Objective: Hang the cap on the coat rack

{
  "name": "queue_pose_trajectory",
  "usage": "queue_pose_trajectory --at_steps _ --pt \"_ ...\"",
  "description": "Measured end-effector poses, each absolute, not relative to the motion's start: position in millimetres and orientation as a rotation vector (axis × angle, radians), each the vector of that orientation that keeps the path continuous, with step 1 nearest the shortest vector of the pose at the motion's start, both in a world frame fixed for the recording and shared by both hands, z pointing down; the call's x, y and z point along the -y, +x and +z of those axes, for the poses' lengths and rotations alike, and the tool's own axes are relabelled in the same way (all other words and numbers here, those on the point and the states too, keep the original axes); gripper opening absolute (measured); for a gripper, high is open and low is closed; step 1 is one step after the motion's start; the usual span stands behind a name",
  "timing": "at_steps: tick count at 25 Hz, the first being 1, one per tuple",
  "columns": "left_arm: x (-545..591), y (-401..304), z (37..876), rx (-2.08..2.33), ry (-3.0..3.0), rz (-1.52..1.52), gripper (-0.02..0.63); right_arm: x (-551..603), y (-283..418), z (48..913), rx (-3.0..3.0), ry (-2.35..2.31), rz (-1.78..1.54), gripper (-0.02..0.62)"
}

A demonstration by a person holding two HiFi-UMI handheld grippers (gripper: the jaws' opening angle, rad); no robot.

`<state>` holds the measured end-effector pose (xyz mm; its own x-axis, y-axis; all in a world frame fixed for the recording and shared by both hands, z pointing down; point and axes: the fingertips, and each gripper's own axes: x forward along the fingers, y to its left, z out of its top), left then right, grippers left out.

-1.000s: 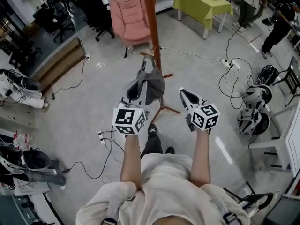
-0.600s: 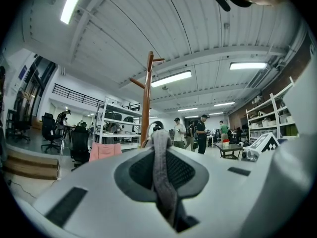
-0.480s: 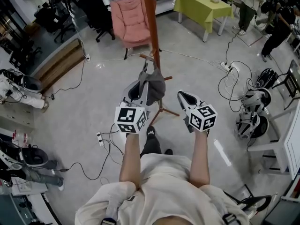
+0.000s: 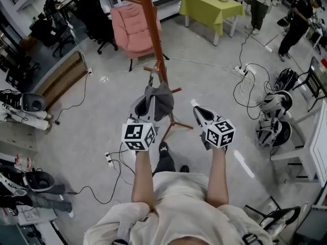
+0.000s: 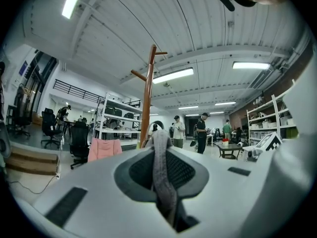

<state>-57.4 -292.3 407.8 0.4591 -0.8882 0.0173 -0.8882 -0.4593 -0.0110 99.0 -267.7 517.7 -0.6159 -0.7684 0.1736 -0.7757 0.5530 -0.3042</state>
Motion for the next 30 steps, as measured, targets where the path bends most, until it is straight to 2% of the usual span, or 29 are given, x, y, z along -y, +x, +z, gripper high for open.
queue_pose_trajectory --at_steps 21,30 --pt "328 -52 416 -1.596 -2.733 -0.006 0.037 292 83 504 2.792 1.336 0.544 0.002" --pt "346 -46 429 -1.598 -2.759 -0.051 0.038 302 102 504 2.799 1.39 0.583 0.002"
